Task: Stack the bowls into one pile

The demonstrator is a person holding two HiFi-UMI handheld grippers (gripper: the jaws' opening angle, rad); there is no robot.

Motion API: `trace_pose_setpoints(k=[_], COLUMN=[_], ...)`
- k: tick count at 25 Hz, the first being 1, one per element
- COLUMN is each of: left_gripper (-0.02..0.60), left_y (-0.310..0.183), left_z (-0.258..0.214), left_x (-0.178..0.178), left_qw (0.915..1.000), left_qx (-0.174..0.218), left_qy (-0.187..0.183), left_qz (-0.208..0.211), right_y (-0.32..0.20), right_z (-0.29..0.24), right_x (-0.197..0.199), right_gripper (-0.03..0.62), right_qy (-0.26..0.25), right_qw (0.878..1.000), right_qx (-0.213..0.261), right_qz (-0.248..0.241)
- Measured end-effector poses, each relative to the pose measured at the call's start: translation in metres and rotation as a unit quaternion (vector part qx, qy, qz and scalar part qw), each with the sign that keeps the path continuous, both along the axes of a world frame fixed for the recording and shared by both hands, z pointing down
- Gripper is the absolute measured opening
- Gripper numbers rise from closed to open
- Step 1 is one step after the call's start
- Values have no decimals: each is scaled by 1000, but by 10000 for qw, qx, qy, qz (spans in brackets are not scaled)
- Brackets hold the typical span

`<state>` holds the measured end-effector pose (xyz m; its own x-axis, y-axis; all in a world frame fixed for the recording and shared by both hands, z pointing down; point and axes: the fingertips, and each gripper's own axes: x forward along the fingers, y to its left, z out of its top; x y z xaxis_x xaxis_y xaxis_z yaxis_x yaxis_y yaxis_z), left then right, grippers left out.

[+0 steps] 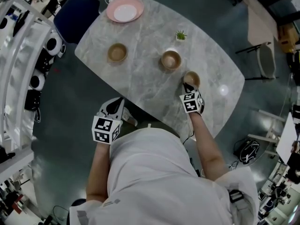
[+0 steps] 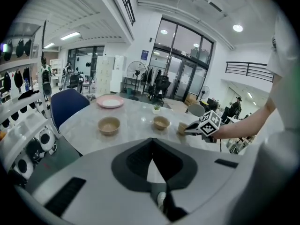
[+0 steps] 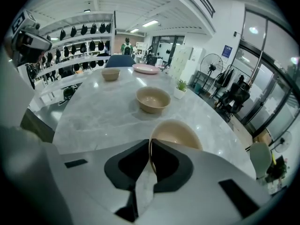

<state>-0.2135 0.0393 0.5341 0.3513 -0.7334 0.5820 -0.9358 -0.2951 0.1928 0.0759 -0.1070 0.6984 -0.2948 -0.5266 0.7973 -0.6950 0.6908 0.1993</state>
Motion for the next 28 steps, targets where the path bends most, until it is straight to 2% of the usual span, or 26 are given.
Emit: trace_pose_setpoints(k=[14, 28], left_gripper=[2, 2], left_y=[7, 22], left_z=[2, 8], left_x=[-26, -58], left_qw=[9998, 9981], left_qx=[-11, -126], left_qy=[150, 152], left_qz=[-150, -582], right_y=[-19, -45], right_z=[-47, -44], right_x=[-53, -105], right_gripper=[31, 31], right_qy=[-3, 71], right_qw=[9986, 9948], right_qx=[358, 348], right_qz=[-386, -956])
